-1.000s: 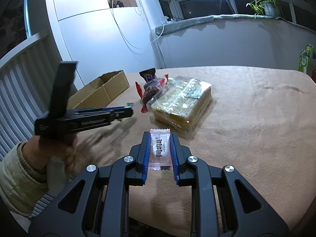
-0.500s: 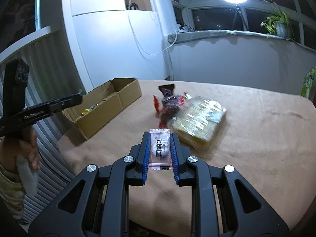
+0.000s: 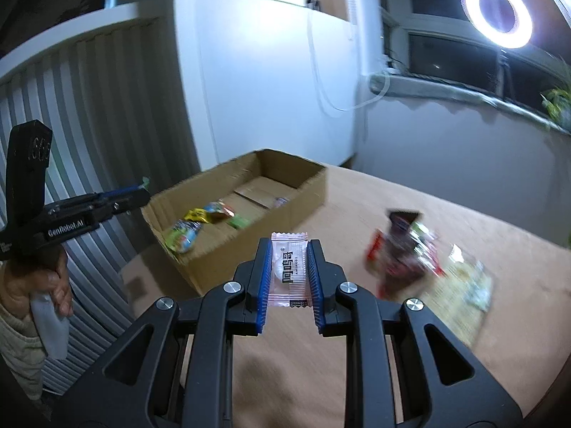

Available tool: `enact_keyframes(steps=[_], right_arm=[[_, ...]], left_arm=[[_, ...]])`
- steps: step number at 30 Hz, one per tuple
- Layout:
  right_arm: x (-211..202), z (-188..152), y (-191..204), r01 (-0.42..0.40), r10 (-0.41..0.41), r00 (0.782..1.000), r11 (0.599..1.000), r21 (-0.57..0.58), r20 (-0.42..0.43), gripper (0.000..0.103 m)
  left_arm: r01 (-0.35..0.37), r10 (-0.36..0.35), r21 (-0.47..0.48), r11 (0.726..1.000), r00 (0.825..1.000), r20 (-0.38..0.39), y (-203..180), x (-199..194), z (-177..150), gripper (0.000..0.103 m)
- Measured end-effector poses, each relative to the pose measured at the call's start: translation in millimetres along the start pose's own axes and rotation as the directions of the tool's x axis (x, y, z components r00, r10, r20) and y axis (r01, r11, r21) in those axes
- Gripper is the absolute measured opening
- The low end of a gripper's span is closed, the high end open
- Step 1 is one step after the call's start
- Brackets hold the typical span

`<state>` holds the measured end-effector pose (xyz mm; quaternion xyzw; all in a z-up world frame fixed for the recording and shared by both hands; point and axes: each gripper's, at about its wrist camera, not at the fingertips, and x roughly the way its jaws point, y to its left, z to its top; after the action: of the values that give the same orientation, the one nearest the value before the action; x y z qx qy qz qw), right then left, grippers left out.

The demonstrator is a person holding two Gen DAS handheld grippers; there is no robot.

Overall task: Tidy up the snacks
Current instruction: 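Carry the mint packet into the box with the left tool while the right carries the white candy there, then move both tools back from the box to the snack pile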

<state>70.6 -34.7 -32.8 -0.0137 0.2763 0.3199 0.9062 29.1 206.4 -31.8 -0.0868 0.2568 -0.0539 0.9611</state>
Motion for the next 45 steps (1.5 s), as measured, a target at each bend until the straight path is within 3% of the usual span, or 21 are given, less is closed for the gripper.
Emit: enact_keyframes(steps=[9,12,13,14,15,16,18,24,33,35,45], right_arm=[[78.7,45.6,45.3,-0.091,0.090,0.996,0.993,-0.074,-0.012,0.021],[116.0,57.8,49.4,-0.136,0.133,0.990,0.988,-0.068,-0.036,0.022],[127.0,59.7,50.2,-0.147,0.143,0.988,0.987,-0.065,-0.059,0.025],[132.6,60.0,50.6,-0.141,0.136,0.989,0.988,-0.065,-0.064,0.028],[134.7,59.9,49.4,-0.133,0.129,0.990,0.989,-0.060,-0.053,0.037],[133.3,58.8,47.0,-0.133,0.131,0.991,0.990,-0.049,-0.039,0.047],[128.3,55.4,42.6,-0.114,0.113,0.993,0.993,-0.040,-0.021,0.054],[108.6,48.5,30.7,-0.068,0.068,0.998,0.997,-0.025,0.006,0.055],[70.6,31.5,39.8,-0.054,0.055,0.997,0.998,-0.032,0.054,0.073],[64.3,24.1,41.7,-0.054,0.055,0.997,0.998,-0.024,0.049,0.074],[27.5,-21.6,30.7,-0.062,0.061,0.998,0.998,0.029,0.016,0.074]], left_arm=[[-0.008,0.008,-0.009,1.000,0.998,-0.057,29.0,36.4,0.9,0.019],[-0.021,0.021,-0.002,1.000,0.996,-0.084,29.0,47.3,0.0,0.024],[-0.027,0.027,-0.001,1.000,0.996,-0.088,28.8,48.4,-0.1,0.036],[-0.037,0.037,0.000,0.999,0.995,-0.089,28.8,48.9,0.5,0.057],[-0.056,0.056,0.004,0.998,0.995,-0.079,27.9,47.6,1.5,0.065],[-0.068,0.069,0.009,0.998,0.996,-0.064,26.5,44.5,2.6,0.070],[-0.074,0.075,0.019,0.997,0.996,-0.055,25.3,41.2,5.1,0.070],[-0.077,0.079,0.034,0.996,0.996,-0.045,20.5,36.6,9.9,0.070],[-0.081,0.082,0.052,0.995,0.997,-0.010,2.9,12.0,11.1,0.072],[-0.080,0.080,0.048,0.996,0.997,-0.003,-0.3,6.9,10.2,0.076],[-0.056,0.059,0.073,0.996,0.998,-0.029,-33.6,-2.3,4.0,0.076]])
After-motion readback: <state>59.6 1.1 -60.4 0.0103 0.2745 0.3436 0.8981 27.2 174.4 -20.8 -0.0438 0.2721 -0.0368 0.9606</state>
